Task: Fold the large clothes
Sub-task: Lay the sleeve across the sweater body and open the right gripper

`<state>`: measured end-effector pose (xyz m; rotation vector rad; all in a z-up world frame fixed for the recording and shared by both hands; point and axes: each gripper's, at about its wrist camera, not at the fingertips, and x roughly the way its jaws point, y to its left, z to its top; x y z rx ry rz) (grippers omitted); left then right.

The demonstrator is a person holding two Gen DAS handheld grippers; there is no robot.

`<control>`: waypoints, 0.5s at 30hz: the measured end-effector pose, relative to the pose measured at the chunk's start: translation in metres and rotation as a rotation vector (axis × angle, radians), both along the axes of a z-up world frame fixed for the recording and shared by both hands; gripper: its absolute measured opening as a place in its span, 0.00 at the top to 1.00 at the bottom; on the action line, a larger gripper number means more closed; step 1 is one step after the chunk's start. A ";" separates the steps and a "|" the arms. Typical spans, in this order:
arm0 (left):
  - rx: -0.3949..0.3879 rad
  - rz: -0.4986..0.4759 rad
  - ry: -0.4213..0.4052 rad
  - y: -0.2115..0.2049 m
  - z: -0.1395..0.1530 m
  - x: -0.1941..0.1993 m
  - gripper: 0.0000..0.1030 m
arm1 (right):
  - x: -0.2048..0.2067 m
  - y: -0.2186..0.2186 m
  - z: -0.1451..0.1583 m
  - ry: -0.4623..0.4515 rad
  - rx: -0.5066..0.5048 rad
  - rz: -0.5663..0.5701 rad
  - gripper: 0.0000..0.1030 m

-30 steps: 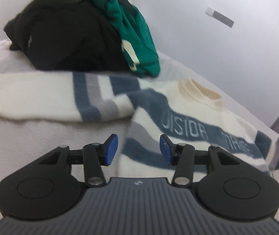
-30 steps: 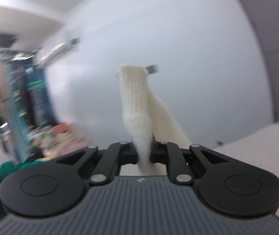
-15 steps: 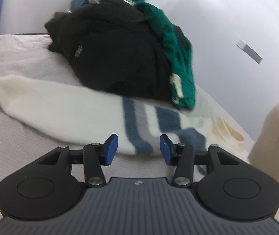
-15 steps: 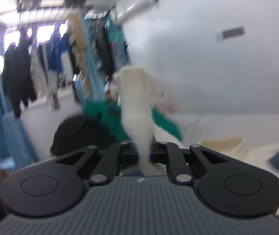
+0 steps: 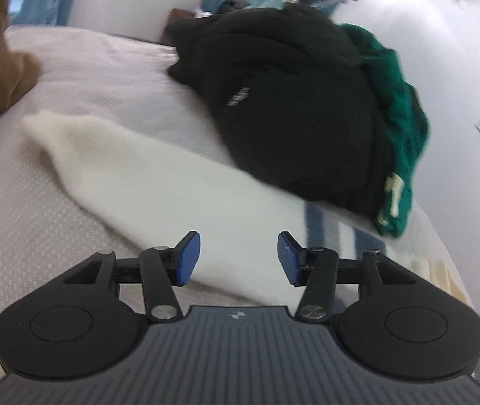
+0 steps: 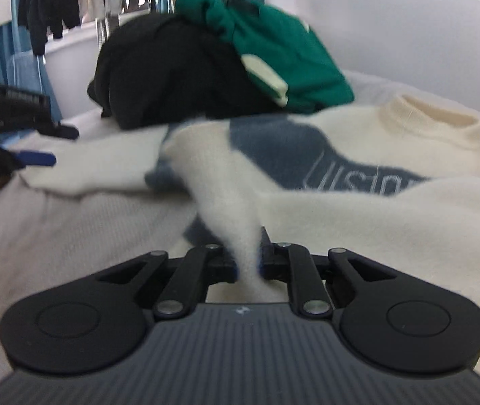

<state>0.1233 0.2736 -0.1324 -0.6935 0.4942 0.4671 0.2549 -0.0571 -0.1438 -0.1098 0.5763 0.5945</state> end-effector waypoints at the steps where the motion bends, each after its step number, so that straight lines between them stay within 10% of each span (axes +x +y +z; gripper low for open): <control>1: -0.008 0.015 0.004 0.004 -0.001 -0.001 0.44 | 0.001 0.001 0.002 0.007 0.003 0.000 0.86; 5: -0.053 0.088 0.008 0.020 -0.005 -0.009 0.40 | -0.001 -0.010 0.016 0.065 0.047 0.006 0.67; 7: -0.070 0.131 0.003 0.027 -0.004 -0.018 0.40 | -0.008 -0.018 0.015 0.081 0.076 0.012 0.32; 15: -0.127 0.257 -0.012 0.053 -0.003 -0.041 0.32 | -0.032 -0.035 0.027 0.092 0.076 -0.022 0.26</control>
